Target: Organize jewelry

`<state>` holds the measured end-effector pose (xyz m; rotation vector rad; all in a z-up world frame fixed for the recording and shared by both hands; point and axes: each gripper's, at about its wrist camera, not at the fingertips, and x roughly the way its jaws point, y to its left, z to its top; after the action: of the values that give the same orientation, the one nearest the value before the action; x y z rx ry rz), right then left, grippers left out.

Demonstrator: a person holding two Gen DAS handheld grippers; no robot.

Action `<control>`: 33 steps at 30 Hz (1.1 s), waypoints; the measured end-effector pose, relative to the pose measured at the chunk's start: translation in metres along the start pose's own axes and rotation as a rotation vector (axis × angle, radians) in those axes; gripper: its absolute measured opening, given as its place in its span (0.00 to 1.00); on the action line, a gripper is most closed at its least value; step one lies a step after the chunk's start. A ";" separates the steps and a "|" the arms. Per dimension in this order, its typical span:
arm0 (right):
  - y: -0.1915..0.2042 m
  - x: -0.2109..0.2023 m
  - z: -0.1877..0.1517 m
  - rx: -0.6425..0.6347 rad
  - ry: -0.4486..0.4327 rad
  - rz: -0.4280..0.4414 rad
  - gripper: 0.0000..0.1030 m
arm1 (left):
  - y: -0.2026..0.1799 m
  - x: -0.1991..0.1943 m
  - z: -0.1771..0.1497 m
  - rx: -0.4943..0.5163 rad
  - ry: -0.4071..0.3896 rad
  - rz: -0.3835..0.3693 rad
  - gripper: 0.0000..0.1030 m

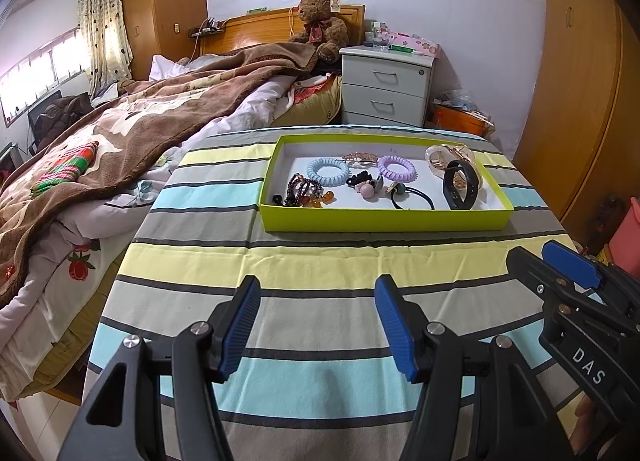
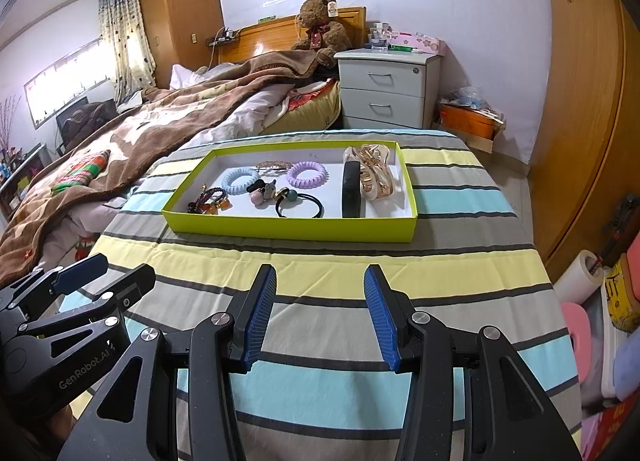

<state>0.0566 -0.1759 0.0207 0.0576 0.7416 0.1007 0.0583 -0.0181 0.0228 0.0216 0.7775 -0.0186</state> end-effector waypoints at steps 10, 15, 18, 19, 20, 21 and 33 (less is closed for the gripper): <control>0.000 -0.001 0.000 0.000 0.000 0.000 0.45 | 0.001 0.000 0.000 -0.002 -0.001 0.001 0.60; 0.000 -0.001 0.000 -0.002 0.000 0.000 0.45 | 0.001 -0.001 0.000 -0.002 -0.001 0.003 0.60; 0.000 -0.001 0.000 -0.001 0.000 0.000 0.45 | 0.002 -0.001 0.000 -0.002 0.003 0.006 0.60; 0.000 -0.001 0.000 0.000 0.000 0.000 0.45 | 0.002 -0.001 0.000 -0.004 0.001 0.007 0.60; 0.000 -0.001 0.000 0.000 0.000 -0.001 0.45 | 0.003 -0.003 0.000 -0.005 0.000 0.005 0.60; 0.000 -0.001 0.000 -0.001 0.000 -0.001 0.45 | 0.003 -0.002 0.000 -0.004 0.002 0.006 0.60; 0.001 -0.002 0.000 -0.002 0.001 -0.001 0.45 | 0.006 -0.002 -0.001 -0.007 0.010 0.010 0.60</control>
<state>0.0553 -0.1756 0.0219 0.0556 0.7423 0.1001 0.0567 -0.0122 0.0236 0.0186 0.7876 -0.0063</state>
